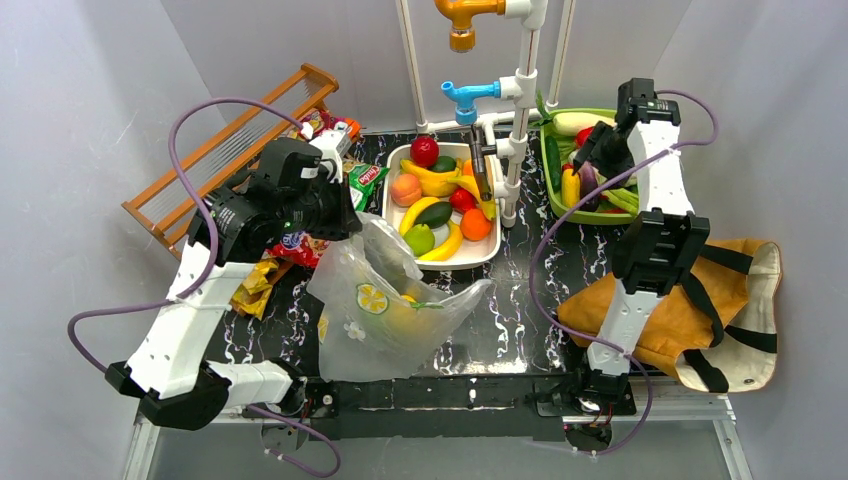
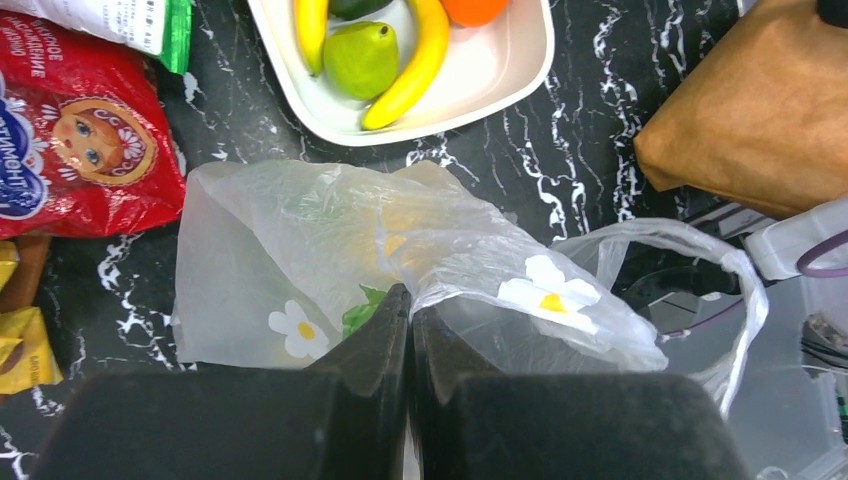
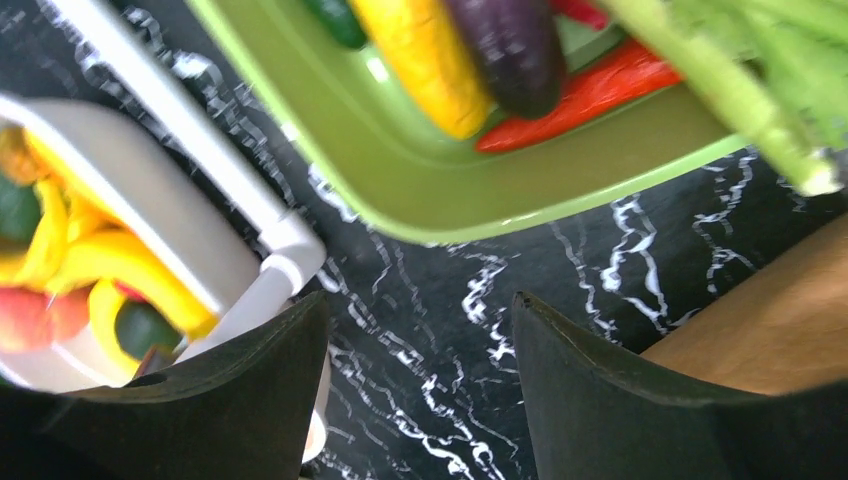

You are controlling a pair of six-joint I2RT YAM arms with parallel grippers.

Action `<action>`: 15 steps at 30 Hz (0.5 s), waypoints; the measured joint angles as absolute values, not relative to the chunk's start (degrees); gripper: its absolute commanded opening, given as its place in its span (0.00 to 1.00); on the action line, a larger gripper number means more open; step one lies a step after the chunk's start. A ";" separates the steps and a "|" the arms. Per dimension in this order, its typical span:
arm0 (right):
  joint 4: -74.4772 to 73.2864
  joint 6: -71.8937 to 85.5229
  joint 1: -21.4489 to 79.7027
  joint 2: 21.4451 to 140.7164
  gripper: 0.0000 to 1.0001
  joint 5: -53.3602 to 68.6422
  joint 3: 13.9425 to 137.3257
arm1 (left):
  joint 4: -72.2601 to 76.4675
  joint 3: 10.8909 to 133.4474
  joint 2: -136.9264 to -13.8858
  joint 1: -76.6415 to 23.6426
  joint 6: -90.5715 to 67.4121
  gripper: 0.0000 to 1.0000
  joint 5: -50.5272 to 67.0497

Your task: Place the mixed food into the grocery bags and tie them

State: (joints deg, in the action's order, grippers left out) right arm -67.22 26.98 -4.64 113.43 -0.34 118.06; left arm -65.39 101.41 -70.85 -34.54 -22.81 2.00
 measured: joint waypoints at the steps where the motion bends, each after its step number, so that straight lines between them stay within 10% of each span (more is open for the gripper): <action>1: -67.07 27.00 -5.28 114.37 0.74 -1.37 118.56 | -65.43 101.47 -70.89 -34.54 -22.33 0.00 1.61; 15: -56.80 22.48 -7.79 123.55 0.76 -7.60 118.83 | -66.32 101.67 -72.58 -34.26 -18.59 0.00 -1.13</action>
State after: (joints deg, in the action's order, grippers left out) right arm -56.80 22.48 -7.79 123.55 -7.60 118.83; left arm -66.32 101.67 -72.58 -34.26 -18.59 -1.13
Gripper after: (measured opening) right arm 0.754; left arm 0.009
